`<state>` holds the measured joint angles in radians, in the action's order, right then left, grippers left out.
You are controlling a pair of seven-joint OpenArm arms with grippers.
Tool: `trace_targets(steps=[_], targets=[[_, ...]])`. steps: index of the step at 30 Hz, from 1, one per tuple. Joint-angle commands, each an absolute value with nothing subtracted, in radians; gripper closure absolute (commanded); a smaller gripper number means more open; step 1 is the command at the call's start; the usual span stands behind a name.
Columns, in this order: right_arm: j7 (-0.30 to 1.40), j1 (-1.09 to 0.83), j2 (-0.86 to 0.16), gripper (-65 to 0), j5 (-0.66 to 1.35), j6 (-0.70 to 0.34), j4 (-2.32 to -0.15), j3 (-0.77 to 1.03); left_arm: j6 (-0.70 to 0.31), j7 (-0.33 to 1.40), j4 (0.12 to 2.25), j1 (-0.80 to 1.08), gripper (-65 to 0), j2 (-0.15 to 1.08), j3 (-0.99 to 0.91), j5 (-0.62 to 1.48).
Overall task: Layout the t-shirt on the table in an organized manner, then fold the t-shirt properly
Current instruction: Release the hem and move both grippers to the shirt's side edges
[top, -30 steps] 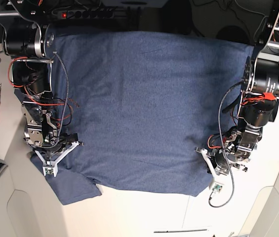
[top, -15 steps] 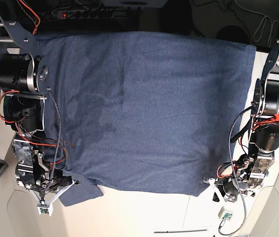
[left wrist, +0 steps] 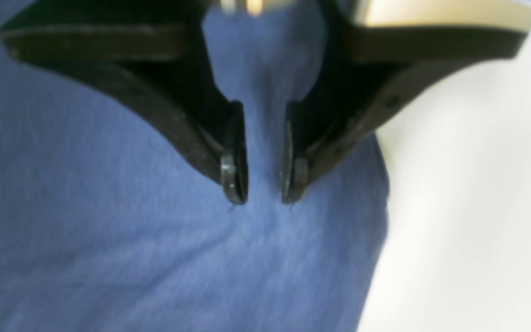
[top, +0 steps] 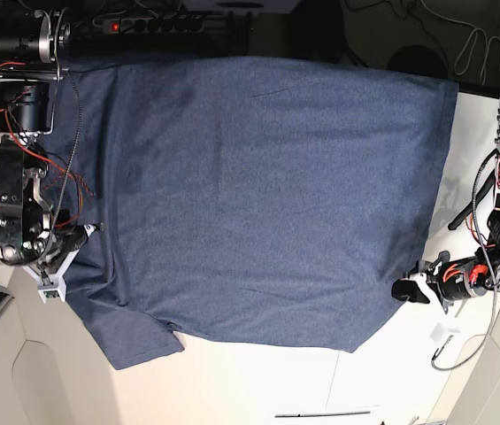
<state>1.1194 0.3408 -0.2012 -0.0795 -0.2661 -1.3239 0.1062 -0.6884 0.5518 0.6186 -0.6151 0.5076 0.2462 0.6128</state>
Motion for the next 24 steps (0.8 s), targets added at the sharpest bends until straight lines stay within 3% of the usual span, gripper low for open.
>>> trace_targets(steps=[1, 5, 10, 12, 16, 24], targets=[[1.113, 0.336, -0.215, 0.0, -0.078, -0.266, -1.355, 0.106, -0.698, 0.552, 0.654, -0.613, -16.6, 0.516, 0.242, 0.628], [1.090, 0.235, -0.213, 0.0, -0.066, -0.266, -1.359, 0.106, -0.698, 0.556, 0.700, -0.503, -15.6, 0.506, 0.243, 0.625], [0.981, 0.162, -0.213, 0.0, -0.059, -0.266, -1.344, 0.106, -0.698, 0.463, 0.700, -0.430, 0.0, 0.466, 0.243, 0.555], [0.961, 0.160, -0.213, 0.0, -0.059, -0.266, -1.319, 0.106, -0.698, 0.425, 0.700, -0.424, 0.0, 0.447, 0.243, 0.489], [0.958, 0.163, -0.213, 0.0, -0.059, -0.265, -1.224, 0.106, -0.603, 0.385, 0.700, -0.424, 0.0, 0.414, 0.243, 0.365], [0.785, 0.259, -0.213, 0.0, -0.057, -0.260, -0.974, 0.106, -0.361, 0.209, 0.700, -0.439, 0.0, 0.393, 0.243, 0.133]])
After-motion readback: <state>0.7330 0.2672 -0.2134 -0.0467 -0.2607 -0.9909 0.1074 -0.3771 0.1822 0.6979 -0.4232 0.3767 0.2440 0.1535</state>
